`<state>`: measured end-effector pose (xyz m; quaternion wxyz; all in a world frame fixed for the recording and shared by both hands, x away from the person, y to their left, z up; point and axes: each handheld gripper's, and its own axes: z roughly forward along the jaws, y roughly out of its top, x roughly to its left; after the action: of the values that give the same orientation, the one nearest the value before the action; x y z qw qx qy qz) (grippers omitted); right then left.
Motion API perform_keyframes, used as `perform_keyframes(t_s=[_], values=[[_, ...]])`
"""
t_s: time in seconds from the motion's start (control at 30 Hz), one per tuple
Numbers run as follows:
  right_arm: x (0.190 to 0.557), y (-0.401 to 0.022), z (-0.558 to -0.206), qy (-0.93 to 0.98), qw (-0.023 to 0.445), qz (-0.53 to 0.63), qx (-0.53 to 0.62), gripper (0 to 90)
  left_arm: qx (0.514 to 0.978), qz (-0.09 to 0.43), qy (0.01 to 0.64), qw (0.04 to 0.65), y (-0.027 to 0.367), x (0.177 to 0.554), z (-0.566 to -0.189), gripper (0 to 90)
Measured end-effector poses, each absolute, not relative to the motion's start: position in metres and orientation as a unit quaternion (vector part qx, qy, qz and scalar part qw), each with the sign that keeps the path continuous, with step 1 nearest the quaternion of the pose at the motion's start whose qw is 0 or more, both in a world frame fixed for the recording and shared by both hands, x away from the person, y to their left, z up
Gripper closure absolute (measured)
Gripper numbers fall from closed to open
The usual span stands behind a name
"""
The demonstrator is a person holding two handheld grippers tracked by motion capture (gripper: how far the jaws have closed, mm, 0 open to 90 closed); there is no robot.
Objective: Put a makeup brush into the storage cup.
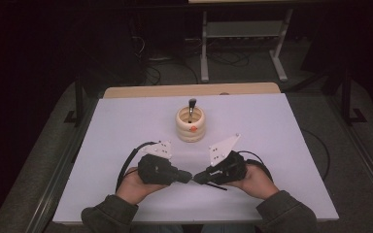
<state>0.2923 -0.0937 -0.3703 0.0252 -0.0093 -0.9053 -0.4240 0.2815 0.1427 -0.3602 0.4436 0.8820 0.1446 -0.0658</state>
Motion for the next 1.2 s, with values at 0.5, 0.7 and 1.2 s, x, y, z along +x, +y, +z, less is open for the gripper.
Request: perform_keyframes(t_s=[0.5, 0.7, 1.2], values=[[0.29, -0.084, -0.376, -0.922, 0.009, -0.387, -0.021, 82.8, 0.9, -0.042, 0.138, 0.41, 0.138, 0.279, -0.348, 86.3], [0.289, -0.083, -0.383, -0.921, 0.025, -0.388, -0.023, 84.6, 0.898, -0.042, 0.149, 0.413, 0.143, 0.28, -0.347, 72.4], [0.305, -0.113, -0.388, -0.909, 0.046, -0.403, -0.096, 84.6, 0.886, -0.006, 0.192, 0.423, 0.172, 0.281, -0.349, 56.7]])
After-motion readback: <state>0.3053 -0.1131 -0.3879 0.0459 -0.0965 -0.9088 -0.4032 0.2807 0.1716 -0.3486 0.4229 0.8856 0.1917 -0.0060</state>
